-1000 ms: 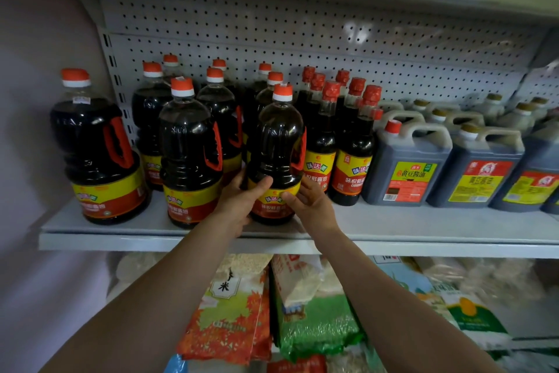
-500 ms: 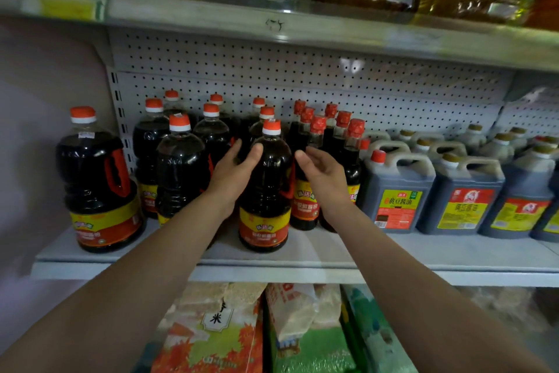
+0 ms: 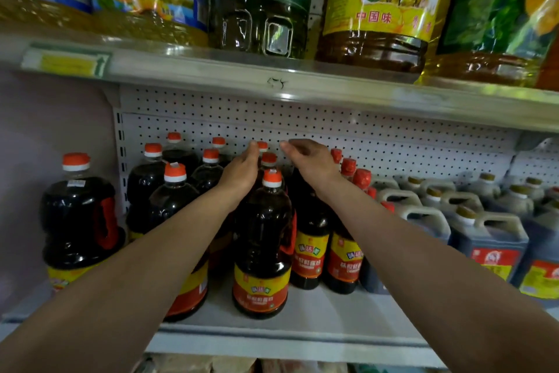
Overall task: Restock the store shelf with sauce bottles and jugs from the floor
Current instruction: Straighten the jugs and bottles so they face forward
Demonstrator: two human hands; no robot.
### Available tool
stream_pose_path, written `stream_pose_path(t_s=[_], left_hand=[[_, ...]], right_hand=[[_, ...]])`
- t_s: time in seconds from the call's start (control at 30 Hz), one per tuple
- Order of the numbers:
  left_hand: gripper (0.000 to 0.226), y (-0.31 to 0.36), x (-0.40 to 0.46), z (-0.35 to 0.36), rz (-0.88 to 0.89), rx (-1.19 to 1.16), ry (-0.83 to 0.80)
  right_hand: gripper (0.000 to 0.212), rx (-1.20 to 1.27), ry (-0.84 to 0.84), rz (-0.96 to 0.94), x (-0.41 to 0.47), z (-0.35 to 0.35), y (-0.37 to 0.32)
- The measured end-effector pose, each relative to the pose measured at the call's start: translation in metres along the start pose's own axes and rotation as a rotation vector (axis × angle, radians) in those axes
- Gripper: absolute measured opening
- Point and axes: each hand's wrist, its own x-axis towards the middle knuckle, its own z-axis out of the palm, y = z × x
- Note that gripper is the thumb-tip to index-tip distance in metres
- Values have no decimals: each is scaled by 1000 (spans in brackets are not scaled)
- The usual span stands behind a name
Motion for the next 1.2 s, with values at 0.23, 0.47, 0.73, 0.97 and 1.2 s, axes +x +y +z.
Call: stream_pose_path(t_s=[0.23, 0.47, 0.73, 0.97, 1.2], left_hand=[[79, -12, 58, 9, -135, -32, -4], [83, -24, 102, 22, -259, -362, -60], [83, -30, 117, 29, -351, -402, -120], [78, -31, 120, 29, -374, -419, -136], [76, -32, 116, 29, -288, -310, -192]], right_hand=[[62, -170, -86, 28, 75, 18, -2], [65, -257, -207, 96, 141, 31, 19], [94, -348, -341, 322, 178, 60, 26], [90, -450, -441, 347, 185, 63, 16], [89, -560, -339, 314, 186, 68, 25]])
